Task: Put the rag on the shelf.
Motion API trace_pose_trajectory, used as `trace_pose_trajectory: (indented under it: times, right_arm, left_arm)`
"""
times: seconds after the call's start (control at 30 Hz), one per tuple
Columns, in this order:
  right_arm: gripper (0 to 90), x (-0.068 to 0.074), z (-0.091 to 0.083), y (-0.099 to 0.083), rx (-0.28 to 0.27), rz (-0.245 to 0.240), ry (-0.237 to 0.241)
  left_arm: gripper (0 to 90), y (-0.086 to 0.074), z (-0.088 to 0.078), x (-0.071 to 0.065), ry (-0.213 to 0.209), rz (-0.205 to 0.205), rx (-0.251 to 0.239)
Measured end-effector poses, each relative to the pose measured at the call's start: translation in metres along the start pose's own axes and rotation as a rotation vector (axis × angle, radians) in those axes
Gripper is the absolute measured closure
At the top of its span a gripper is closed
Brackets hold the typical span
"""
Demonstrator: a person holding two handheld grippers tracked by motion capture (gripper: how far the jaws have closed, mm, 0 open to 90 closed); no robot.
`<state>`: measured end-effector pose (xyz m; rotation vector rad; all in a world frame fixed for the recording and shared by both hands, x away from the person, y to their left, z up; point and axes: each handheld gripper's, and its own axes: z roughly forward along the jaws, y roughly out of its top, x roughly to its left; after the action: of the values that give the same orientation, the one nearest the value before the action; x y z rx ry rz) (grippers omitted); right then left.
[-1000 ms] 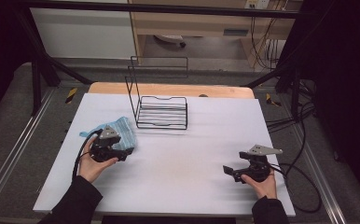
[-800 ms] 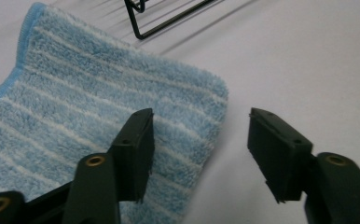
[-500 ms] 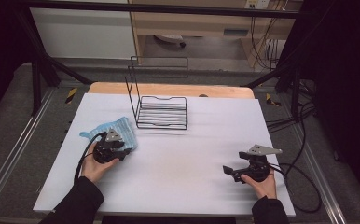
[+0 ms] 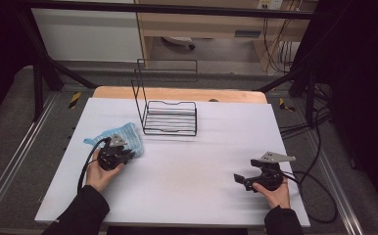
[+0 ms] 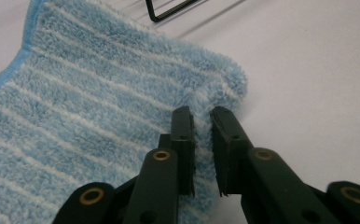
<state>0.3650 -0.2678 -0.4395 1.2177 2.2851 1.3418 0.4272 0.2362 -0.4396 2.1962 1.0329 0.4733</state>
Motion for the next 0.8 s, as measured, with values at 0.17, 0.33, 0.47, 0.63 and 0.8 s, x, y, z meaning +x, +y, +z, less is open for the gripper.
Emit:
trace_pose_trajectory:
  times: [0.17, 0.33, 0.47, 0.63, 0.8]
  right_arm:
    - [1.1, 0.000, 0.000, 0.000, 0.000, -0.002, 0.001]
    - [1.2, -0.001, 0.000, 0.000, -0.001, -0.004, 0.000]
    - [1.2, -0.001, 0.000, 0.000, -0.002, -0.005, 0.001]
    - [1.3, 0.000, 0.000, 0.000, -0.001, -0.001, 0.002]
    - [1.3, 0.000, -0.001, 0.000, 0.000, -0.003, 0.002]
  left_arm:
    - [82.4, 0.001, -0.003, 0.000, 0.001, -0.013, -0.009]
    - [82.7, 0.002, -0.009, 0.000, -0.007, -0.037, -0.023]
    - [82.7, 0.003, -0.018, -0.001, -0.017, -0.053, -0.030]
    - [82.7, 0.002, -0.025, -0.006, -0.039, -0.068, -0.019]
    - [82.6, 0.000, -0.029, -0.017, -0.065, -0.072, -0.011]
